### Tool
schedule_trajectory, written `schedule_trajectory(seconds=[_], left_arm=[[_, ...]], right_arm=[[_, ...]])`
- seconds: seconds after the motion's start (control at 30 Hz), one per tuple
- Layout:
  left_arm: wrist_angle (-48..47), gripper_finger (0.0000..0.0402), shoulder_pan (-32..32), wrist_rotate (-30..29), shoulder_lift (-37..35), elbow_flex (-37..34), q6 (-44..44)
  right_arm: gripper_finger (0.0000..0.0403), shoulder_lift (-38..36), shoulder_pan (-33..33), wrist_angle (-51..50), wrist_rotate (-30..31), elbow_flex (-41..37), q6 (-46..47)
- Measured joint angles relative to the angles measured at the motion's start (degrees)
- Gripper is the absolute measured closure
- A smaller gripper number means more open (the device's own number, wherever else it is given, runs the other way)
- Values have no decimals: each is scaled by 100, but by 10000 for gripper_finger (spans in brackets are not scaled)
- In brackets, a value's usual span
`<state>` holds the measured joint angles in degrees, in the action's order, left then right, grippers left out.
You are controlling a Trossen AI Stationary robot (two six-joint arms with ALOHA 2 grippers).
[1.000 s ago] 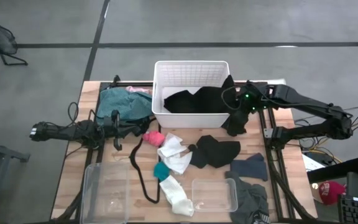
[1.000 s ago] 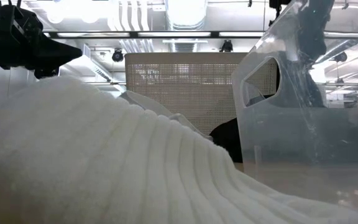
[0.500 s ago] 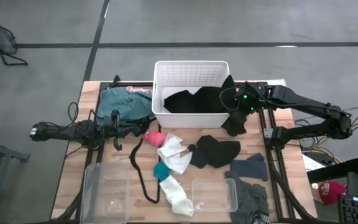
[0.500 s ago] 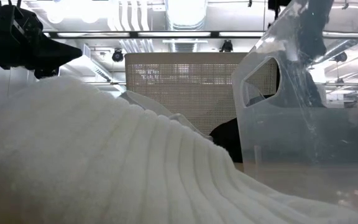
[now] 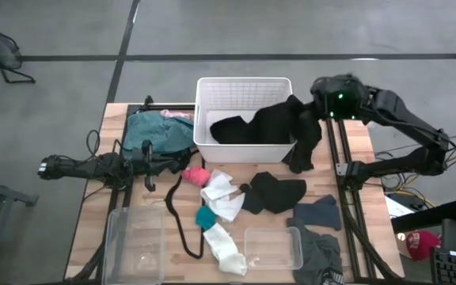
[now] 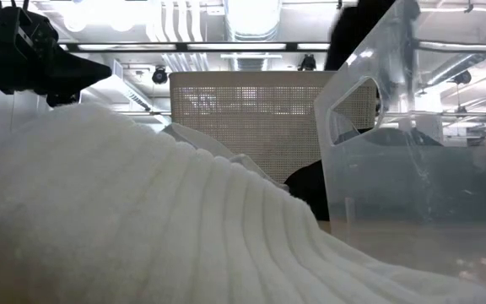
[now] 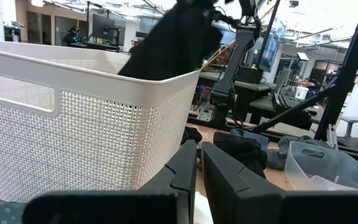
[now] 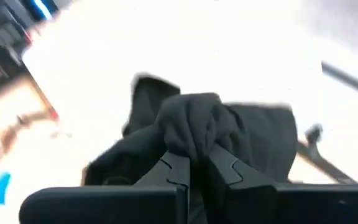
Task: Pick & Place Cloths
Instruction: Put the black shirt into the laundry bin
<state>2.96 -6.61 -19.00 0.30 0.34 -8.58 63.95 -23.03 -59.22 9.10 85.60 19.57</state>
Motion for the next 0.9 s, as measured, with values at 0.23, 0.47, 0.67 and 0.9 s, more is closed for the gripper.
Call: schedule_trajectory(seconds=[0.23, 0.47, 0.67, 0.9], left_arm=[[1, 371, -1, 0, -1, 0, 1], [2, 371, -2, 0, -1, 0, 0], [1, 371, -2, 1, 0, 0, 1], [2, 371, 0, 0, 0, 0, 0]], right_arm=[[390, 733, 2, 593, -15, 806, 16], [390, 1786, 2, 599, -22, 1535, -70], [387, 2535, 2, 46, -14, 1997, -247], [335, 3196, 2, -798, -212, 2518, -161]])
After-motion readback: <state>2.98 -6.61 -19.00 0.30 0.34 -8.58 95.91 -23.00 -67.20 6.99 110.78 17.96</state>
